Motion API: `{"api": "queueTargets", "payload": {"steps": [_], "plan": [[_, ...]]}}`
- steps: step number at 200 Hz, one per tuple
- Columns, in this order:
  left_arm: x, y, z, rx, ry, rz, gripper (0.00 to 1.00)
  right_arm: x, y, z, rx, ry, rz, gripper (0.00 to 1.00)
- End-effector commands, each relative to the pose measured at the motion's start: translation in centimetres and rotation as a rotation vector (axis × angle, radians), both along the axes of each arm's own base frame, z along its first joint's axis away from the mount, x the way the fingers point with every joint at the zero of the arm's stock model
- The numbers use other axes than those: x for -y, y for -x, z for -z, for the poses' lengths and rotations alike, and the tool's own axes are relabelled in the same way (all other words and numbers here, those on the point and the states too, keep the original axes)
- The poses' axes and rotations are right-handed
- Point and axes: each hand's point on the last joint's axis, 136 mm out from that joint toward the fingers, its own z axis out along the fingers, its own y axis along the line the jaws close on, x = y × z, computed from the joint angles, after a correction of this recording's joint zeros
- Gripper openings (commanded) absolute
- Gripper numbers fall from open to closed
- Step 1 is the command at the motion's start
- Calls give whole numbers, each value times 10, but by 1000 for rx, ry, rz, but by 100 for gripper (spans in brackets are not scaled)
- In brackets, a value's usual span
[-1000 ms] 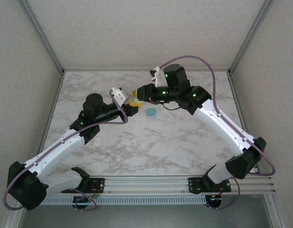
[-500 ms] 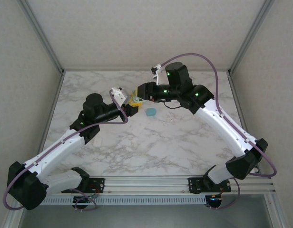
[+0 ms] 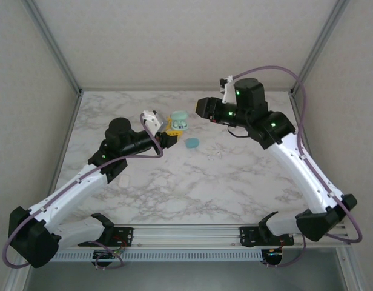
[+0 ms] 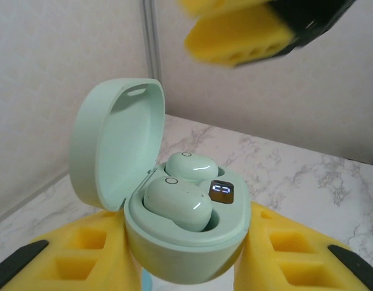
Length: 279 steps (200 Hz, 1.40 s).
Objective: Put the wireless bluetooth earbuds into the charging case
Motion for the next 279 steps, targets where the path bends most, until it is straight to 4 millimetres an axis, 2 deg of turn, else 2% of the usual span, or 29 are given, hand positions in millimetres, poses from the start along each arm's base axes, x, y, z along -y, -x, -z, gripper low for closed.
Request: {"api": "queueTargets", "payload": {"steps": [1,41,84,133,167,222,260,279], "plan": [[7,16,-17,43,0,63,21,-11,-5,1,-64,-17,-55,46],[10,21,-16,51,-25,78,21,-28,-14,6,-117,-27,-108,48],[10,19,-16,53,-25,69,21,-44,-11,15,-168,-44,-200,49],[11,10,-21,49,3,31,21,-36,8,30,-199,9,-248,49],[12,5,-22,38,15,20,21,-31,23,30,-189,-25,-268,51],[12,6,-30,55,49,27,21,-44,37,24,-256,-217,-366,58],[13,7,-40,59,85,31,21,-52,44,26,-323,-327,-450,58],[13,7,-43,55,102,31,22,-54,49,20,-328,-400,-498,58]]}}
